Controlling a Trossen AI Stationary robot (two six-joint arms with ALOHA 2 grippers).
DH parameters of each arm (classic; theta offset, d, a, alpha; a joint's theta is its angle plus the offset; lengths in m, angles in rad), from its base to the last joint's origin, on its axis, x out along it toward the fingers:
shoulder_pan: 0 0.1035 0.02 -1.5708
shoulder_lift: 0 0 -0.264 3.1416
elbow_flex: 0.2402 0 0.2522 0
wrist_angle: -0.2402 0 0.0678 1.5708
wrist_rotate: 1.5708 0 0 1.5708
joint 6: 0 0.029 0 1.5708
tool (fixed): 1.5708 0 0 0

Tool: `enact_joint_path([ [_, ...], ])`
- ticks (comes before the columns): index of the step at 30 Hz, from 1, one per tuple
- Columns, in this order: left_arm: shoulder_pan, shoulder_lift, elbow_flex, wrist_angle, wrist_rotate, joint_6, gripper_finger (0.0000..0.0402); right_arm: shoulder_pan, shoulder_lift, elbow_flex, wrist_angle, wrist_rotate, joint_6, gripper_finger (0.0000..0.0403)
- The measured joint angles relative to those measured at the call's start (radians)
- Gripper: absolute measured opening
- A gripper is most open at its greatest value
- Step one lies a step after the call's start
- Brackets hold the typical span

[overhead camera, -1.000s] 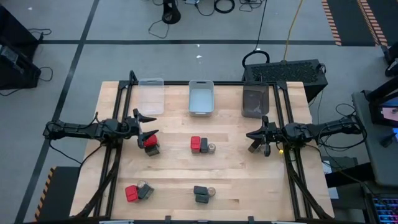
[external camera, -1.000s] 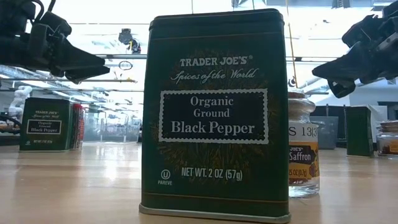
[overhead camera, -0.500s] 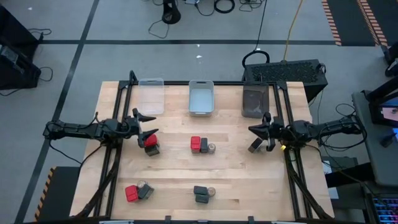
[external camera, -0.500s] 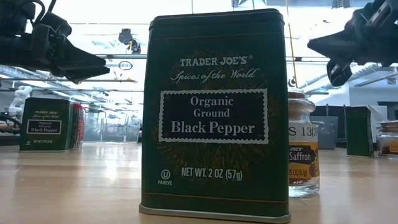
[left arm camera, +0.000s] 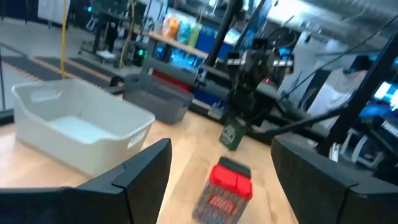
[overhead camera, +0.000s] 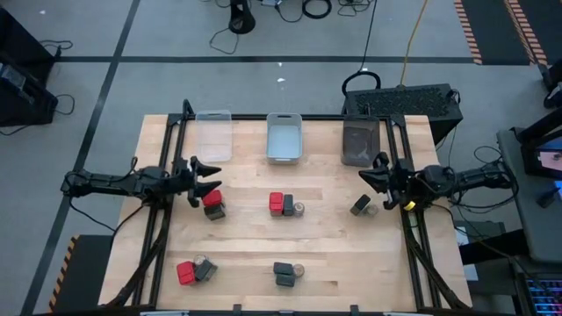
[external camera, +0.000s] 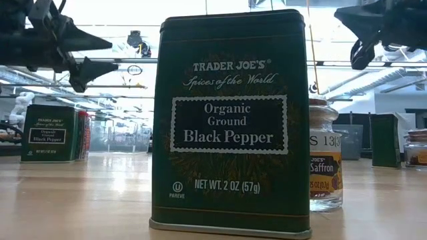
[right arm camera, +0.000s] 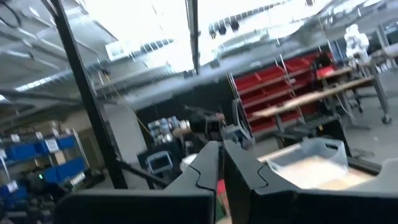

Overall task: Sort spices by type
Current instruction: Put the green seasoning can into the black bin

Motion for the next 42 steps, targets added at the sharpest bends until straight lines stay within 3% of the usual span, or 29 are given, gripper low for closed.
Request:
enact_joint_path([
  [5,0.0,0.0,0.0,0.071,0.0,0.003,0.0281,0.0,0.125,0.092,-0.018,-0.001,-0.005,0.003],
  [10,0.0,0.001,0.0,0.043,-0.028,-0.023,0.0281,0.0,0.286,0.218,-0.146,-0.004,-0.024,0.0046],
  [16,0.0,0.017,0.003,0.049,0.109,-0.024,0.0281,0.001,0.529,0.405,-0.269,-0.009,-0.128,0.0072],
  [21,-0.027,0.084,0.064,0.048,0.128,-0.021,0.0281,0.002,0.718,0.595,-0.39,-0.04,-0.212,0.0101],
  [31,-0.124,0.466,0.284,0.022,0.08,0.078,0.0281,0.06,1.006,0.839,-0.485,-0.142,-0.238,0.0146],
  [38,-0.191,0.768,0.565,-0.246,0.035,0.116,0.0281,0.127,1.15,1.012,-0.626,-0.137,-0.229,0.0149],
  [42,-0.238,0.884,0.666,-0.317,0.02,0.139,0.0281,0.144,1.263,1.107,-0.702,-0.135,-0.194,0.0148],
])
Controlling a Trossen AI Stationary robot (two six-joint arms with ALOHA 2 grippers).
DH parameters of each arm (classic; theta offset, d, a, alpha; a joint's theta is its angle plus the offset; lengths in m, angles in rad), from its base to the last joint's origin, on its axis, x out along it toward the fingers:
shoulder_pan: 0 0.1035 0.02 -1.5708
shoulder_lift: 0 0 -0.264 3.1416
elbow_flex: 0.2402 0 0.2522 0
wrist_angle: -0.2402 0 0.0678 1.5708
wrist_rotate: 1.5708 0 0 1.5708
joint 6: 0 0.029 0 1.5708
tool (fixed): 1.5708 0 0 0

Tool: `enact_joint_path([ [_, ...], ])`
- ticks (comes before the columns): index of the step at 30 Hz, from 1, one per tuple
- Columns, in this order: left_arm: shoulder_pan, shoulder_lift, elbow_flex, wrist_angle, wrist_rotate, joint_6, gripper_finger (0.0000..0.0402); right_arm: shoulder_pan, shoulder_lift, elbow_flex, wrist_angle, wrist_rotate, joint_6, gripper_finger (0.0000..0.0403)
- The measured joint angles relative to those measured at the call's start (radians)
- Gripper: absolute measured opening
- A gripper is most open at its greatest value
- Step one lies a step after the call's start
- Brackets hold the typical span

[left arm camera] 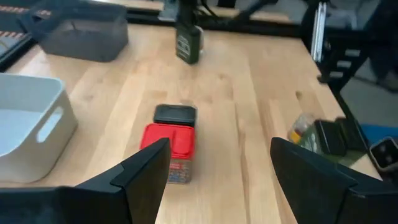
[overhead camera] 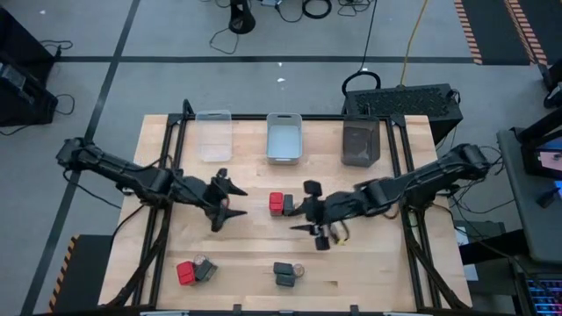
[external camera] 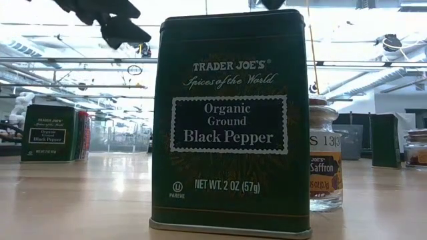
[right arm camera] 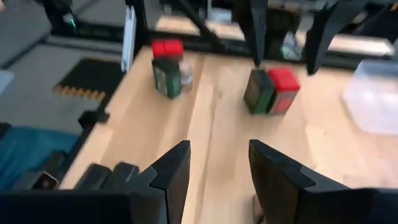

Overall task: Sort spices by type
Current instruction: Put the green seasoning can into the black bin

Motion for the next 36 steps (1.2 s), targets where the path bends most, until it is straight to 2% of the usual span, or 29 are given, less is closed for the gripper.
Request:
enact_joint_path([
  [2,-0.025,0.031,0.023,-0.03,-0.037,-0.021,0.0281,0.008,0.059,0.045,-0.06,0.0,0.024,0.0148],
  [5,-0.064,0.046,0.032,-0.137,-0.089,-0.133,0.0281,0.026,0.136,0.121,-0.132,-0.004,0.057,0.0148],
  [8,-0.103,0.046,0.051,-0.256,-0.098,-0.265,0.0281,0.048,0.204,0.216,-0.238,-0.027,0.069,0.0148],
  [11,-0.141,0.046,0.07,-0.306,-0.111,-0.313,0.0281,0.064,0.279,0.336,-0.348,-0.029,0.095,0.0148],
  [16,-0.183,0.045,0.077,-0.303,-0.155,-0.264,0.0281,0.067,0.411,0.527,-0.477,-0.025,0.152,0.0148],
  [20,-0.192,0.045,0.077,-0.306,-0.199,-0.215,0.0281,0.062,0.497,0.629,-0.517,-0.026,0.217,0.0148],
  [33,-0.192,0.045,0.076,-0.366,-0.184,-0.132,0.0281,0.085,0.747,1.057,-0.755,-0.051,0.446,0.0148],
  [36,-0.192,0.045,0.076,-0.375,-0.179,-0.116,0.0281,0.091,0.8,1.115,-0.784,-0.053,0.486,0.0148],
])
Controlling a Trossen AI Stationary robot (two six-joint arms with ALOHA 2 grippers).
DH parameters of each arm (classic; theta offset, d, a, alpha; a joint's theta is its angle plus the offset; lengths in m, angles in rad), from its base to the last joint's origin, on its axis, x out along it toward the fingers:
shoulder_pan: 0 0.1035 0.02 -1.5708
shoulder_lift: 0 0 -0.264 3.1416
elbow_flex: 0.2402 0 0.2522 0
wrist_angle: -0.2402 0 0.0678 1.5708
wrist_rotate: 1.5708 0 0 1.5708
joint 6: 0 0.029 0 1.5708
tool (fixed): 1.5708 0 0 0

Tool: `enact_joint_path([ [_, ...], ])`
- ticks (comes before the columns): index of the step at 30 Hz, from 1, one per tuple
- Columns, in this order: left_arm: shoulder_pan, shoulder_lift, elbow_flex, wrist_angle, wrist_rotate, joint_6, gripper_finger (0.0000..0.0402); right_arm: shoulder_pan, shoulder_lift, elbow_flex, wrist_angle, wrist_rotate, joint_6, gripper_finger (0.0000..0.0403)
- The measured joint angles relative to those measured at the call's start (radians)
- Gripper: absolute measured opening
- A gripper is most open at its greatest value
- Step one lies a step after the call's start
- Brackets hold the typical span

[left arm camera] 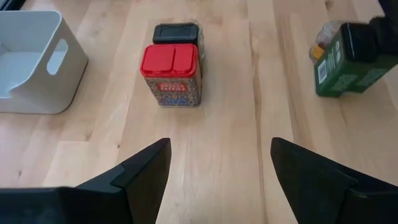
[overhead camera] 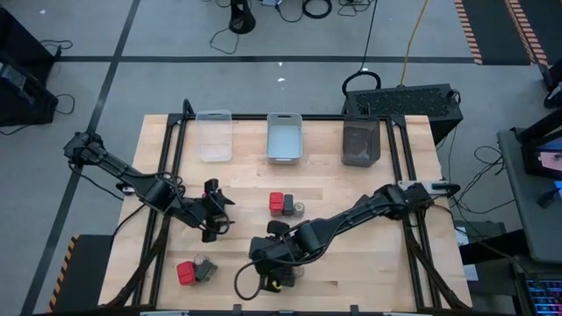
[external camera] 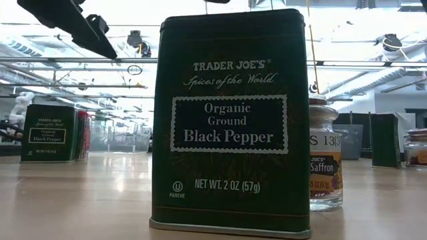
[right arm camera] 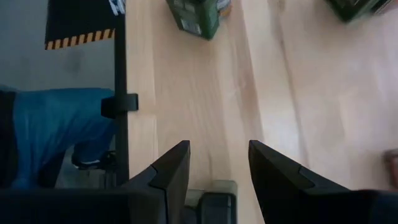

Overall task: Sort spices by type
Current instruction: Put the green seasoning can into the black bin

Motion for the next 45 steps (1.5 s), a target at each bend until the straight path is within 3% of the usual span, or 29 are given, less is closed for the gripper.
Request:
enact_joint_path([
  [12,0.0,0.0,0.0,-0.009,0.012,0.066,0.0281,0.023,0.072,0.022,-0.024,0.001,0.096,0.0148],
  [18,0.0,0.0,0.0,-0.001,0.012,0.084,0.0281,0.031,0.069,0.022,-0.092,-0.06,0.15,0.0148],
  [30,0.0,0.0,0.0,0.02,0.004,0.086,0.0281,0.033,0.082,0.022,-0.106,0.02,0.056,0.0148],
  [45,0.0,0.0,-0.001,0.017,0.0,0.092,0.0281,0.042,0.124,0.022,-0.09,-0.001,0.071,0.0148],
])
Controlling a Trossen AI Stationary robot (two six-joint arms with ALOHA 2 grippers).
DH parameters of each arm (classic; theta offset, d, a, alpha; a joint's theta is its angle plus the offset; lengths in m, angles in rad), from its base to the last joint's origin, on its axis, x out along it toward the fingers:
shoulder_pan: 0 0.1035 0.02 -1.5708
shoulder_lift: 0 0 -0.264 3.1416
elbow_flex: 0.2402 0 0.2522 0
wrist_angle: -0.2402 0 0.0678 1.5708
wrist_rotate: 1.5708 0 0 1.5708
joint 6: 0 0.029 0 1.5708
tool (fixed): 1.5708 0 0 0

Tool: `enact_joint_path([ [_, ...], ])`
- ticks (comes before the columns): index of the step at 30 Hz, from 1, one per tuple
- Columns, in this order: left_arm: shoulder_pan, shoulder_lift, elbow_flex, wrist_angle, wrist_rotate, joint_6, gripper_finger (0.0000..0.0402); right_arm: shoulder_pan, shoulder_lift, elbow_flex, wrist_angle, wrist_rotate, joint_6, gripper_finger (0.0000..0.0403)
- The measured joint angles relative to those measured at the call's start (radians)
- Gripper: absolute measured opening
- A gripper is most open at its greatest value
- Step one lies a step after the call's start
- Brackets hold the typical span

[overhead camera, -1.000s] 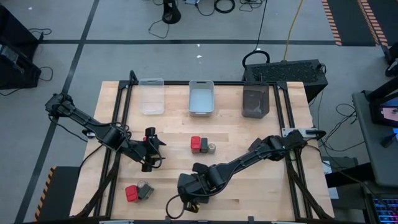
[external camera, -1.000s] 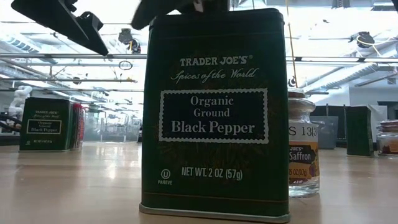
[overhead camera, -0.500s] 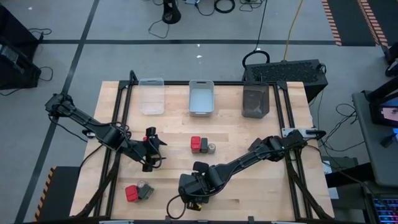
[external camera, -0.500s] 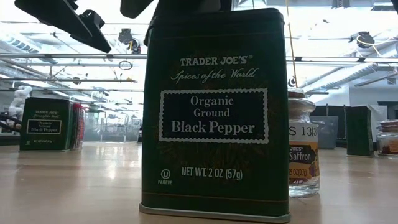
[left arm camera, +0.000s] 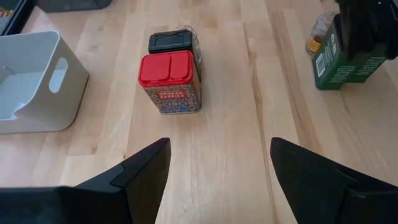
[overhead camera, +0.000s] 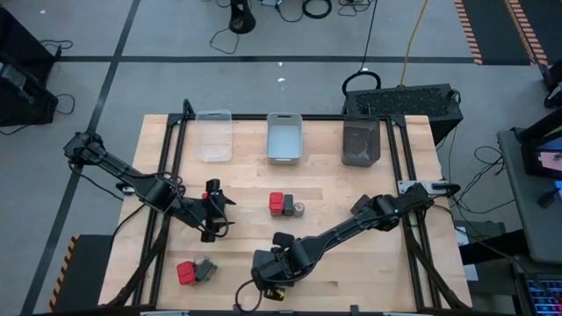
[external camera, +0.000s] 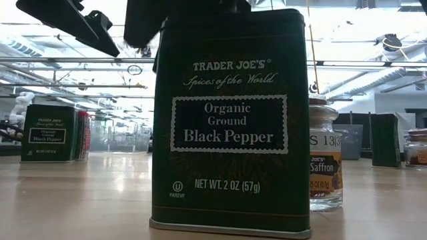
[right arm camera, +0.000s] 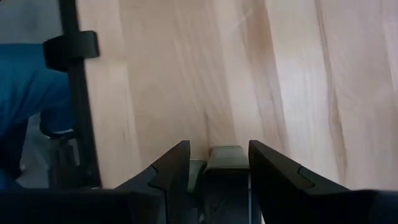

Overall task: Sort spices by type
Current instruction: Put the green seasoning can into the black bin

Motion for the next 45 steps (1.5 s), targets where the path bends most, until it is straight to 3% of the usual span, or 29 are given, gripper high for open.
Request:
enact_joint_path([
  [22,0.0,0.0,0.0,0.0,0.0,0.017,0.0281,0.0,-0.034,0.0,0.043,-0.025,-0.007,0.0148],
  [32,0.0,0.0,0.0,-0.001,0.0,0.02,0.0281,0.057,-0.06,0.019,0.014,-0.138,-0.085,0.0148],
  [45,0.001,0.0,0.0,0.0,0.0,0.019,0.0281,0.117,-0.059,0.018,-0.101,-0.042,-0.093,0.0148],
])
